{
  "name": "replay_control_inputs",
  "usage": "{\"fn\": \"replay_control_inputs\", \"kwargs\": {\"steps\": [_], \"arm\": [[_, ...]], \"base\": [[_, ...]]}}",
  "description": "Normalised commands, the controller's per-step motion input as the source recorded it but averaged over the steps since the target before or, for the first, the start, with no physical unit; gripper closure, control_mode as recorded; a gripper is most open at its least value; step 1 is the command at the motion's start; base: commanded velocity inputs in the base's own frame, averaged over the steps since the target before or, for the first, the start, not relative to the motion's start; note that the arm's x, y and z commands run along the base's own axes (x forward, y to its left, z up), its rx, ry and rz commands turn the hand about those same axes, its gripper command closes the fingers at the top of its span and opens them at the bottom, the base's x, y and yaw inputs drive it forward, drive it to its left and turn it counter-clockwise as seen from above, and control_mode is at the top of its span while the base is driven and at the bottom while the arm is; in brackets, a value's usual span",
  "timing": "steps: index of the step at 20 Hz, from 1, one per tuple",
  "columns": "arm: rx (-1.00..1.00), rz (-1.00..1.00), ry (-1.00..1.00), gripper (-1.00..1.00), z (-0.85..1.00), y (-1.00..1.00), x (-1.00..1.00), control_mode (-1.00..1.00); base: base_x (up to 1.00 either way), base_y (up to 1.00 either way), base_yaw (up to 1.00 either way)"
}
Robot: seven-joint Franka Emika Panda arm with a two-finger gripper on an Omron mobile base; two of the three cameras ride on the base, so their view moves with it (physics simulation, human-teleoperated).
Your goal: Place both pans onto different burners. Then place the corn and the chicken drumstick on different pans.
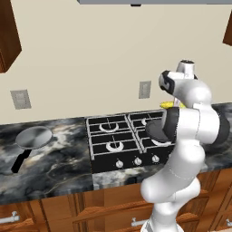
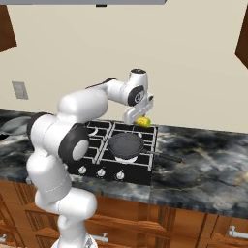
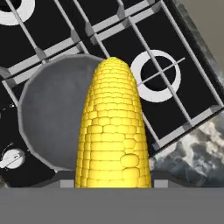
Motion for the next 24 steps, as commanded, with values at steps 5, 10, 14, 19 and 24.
{"fn": "replay_control_inputs", "kwargs": {"steps": [5, 10, 14, 19, 24], "arm": [[0.00, 0.17, 0.09, 1.00, -0.30, 0.53, 0.16, -1.00], [0.00, 0.16, 0.02, 1.00, -0.45, 0.34, 0.07, -1.00], [0.00, 0.13, 0.00, 1.00, -0.44, 0.11, 0.03, -1.00], [0.00, 0.09, 0.01, 1.00, -0.37, 0.00, 0.00, -1.00], [0.00, 0.07, 0.01, 1.00, -0.33, 0.00, 0.00, -1.00]], "base": [[0.00, 0.00, 0.00], [0.00, 0.00, 0.00], [0.00, 0.00, 0.00], [0.00, 0.00, 0.00], [0.00, 0.00, 0.00]]}}
